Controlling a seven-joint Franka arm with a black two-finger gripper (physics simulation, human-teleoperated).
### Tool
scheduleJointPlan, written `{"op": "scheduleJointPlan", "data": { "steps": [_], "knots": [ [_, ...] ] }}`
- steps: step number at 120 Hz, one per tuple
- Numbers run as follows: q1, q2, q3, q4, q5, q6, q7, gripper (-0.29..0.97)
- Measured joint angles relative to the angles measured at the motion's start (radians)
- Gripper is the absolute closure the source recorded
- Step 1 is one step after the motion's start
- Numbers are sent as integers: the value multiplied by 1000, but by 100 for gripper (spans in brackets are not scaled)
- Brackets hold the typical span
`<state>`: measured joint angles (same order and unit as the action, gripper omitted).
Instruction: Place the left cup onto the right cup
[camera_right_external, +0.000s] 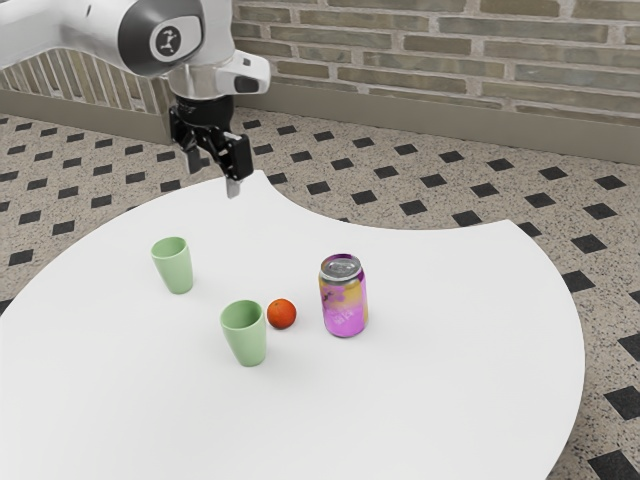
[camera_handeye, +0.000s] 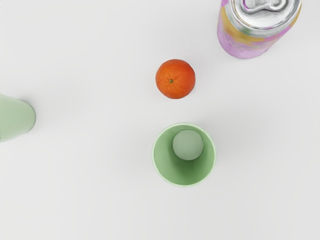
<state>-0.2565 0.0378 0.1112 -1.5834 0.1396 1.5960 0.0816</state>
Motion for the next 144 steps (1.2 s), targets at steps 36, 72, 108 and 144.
{"op": "scheduleJointPlan", "data": {
  "steps": [36, 72, 108, 144],
  "knots": [
    [85, -3, 10, -40, -3, 26, 1, 0],
    [155, 60, 25, -59, -43, 68, 19, 0],
    [201, 173, 68, -52, -54, 164, 58, 0],
    [242, 249, 83, -51, -72, 261, 96, 7]
  ]
}}
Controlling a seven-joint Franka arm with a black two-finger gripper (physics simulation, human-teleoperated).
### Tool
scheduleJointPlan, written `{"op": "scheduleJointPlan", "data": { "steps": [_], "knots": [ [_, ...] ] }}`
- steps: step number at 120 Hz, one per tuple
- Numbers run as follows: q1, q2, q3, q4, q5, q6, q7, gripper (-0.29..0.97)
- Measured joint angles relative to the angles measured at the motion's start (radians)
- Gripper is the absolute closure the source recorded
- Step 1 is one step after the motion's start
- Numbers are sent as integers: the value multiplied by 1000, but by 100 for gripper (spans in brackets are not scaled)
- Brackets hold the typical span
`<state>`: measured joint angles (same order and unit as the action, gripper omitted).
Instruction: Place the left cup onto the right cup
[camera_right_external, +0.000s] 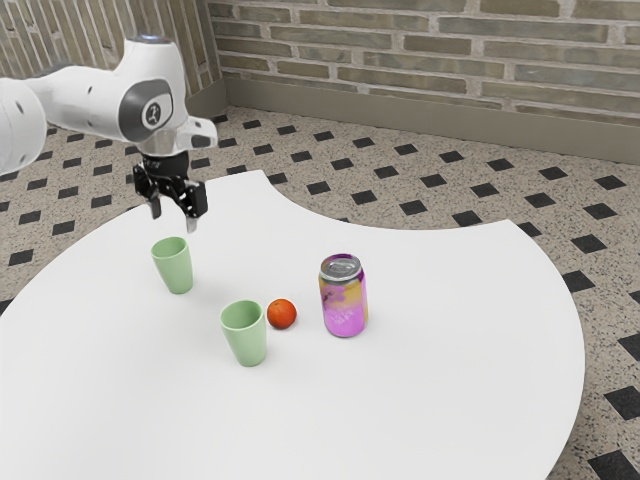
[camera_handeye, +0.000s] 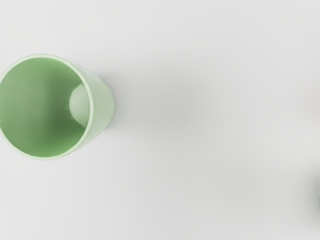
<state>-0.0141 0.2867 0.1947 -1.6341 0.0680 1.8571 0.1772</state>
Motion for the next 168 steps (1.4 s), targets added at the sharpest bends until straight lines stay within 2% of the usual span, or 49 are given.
{"op": "scheduleJointPlan", "data": {
  "steps": [53, 110, 149, 168],
  "knots": [
    [35, 89, 14, 14, -51, 76, 59, 19],
    [72, 226, 48, 60, -141, 164, 153, 21],
    [84, 279, 53, 93, -173, 201, 212, 23],
    [85, 283, 54, 102, -178, 205, 233, 34]
  ]
}}
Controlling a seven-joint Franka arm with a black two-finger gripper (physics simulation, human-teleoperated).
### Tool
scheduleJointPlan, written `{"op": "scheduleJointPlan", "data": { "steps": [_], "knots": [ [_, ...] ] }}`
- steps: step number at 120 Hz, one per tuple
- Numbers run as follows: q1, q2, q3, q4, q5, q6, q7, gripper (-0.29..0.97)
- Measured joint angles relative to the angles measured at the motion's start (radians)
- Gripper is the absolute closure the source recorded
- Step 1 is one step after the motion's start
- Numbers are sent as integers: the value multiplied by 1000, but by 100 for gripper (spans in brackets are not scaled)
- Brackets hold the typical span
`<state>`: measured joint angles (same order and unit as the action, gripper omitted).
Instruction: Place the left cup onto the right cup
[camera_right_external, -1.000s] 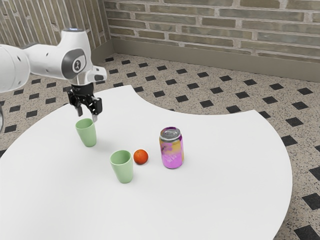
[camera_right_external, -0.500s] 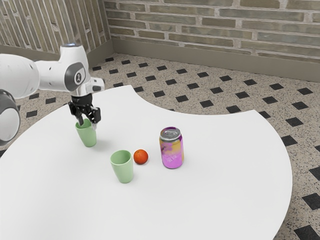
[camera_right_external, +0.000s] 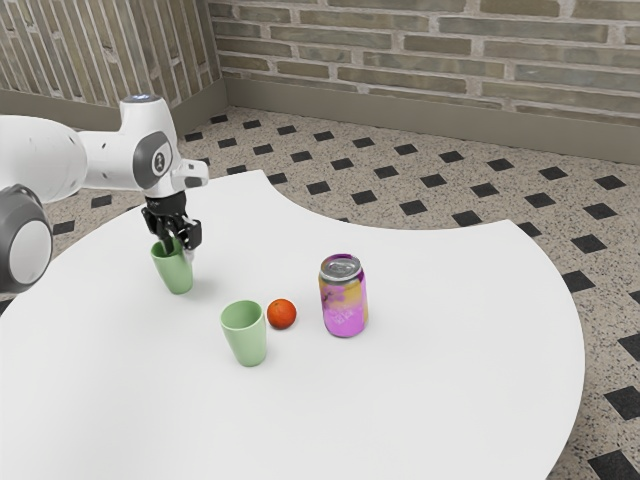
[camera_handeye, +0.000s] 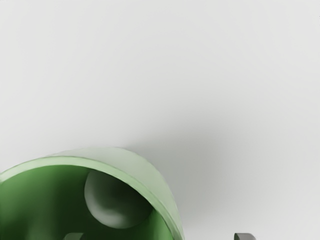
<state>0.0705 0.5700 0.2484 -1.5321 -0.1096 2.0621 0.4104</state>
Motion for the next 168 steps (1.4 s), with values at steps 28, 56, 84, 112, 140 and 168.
{"op": "scheduleJointPlan", "data": {
  "steps": [28, 56, 84, 112, 140, 168],
  "knots": [
    [0, 1, 1, 1, -13, 3, 23, 57],
    [0, 1, 2, 1, -27, 4, 39, 72],
    [1, 1, 3, 0, -31, 6, 48, 77],
    [-6, -18, 3, -1, -28, -1, 48, 78],
    [-33, -86, -4, -24, -23, -20, 44, 79],
    [-89, -200, -19, -94, -8, -54, 31, 79]
  ]
}}
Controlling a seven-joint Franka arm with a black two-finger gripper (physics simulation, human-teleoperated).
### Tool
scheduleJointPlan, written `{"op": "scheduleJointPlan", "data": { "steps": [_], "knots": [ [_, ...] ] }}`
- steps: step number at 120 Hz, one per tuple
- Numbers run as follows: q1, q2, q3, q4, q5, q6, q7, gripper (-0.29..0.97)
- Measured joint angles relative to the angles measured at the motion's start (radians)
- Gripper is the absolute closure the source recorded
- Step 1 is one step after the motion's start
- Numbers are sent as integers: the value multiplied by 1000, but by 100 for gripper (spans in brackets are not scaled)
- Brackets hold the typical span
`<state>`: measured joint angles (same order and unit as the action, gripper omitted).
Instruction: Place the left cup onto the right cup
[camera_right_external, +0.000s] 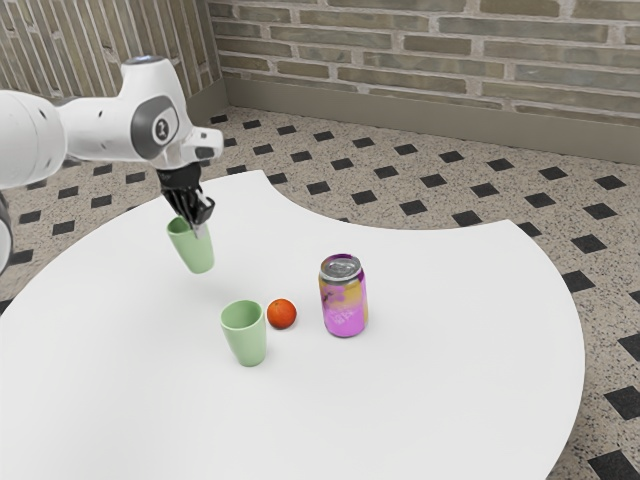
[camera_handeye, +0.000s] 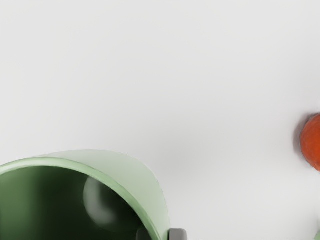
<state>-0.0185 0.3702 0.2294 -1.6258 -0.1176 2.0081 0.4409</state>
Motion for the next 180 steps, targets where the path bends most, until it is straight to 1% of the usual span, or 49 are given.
{"op": "scheduleJointPlan", "data": {
  "steps": [26, 37, 56, 73, 101, 118, 140, 160, 180],
  "knots": [
    [-11, -105, -63, -84, 25, -13, -23, 79],
    [-9, -159, -107, -131, 49, -15, -40, 79],
    [-4, -204, -177, -165, 82, -19, -78, 79],
    [37, -268, -256, -228, 106, -21, -117, 79],
    [121, -320, -387, -278, 122, -24, -175, 79],
    [150, -338, -445, -299, 124, -27, -208, 79],
    [145, -342, -476, -322, 125, -30, -246, 79],
    [134, -342, -479, -332, 125, -30, -274, 79],
    [145, -339, -478, -338, 125, -30, -295, 79]
  ]
}}
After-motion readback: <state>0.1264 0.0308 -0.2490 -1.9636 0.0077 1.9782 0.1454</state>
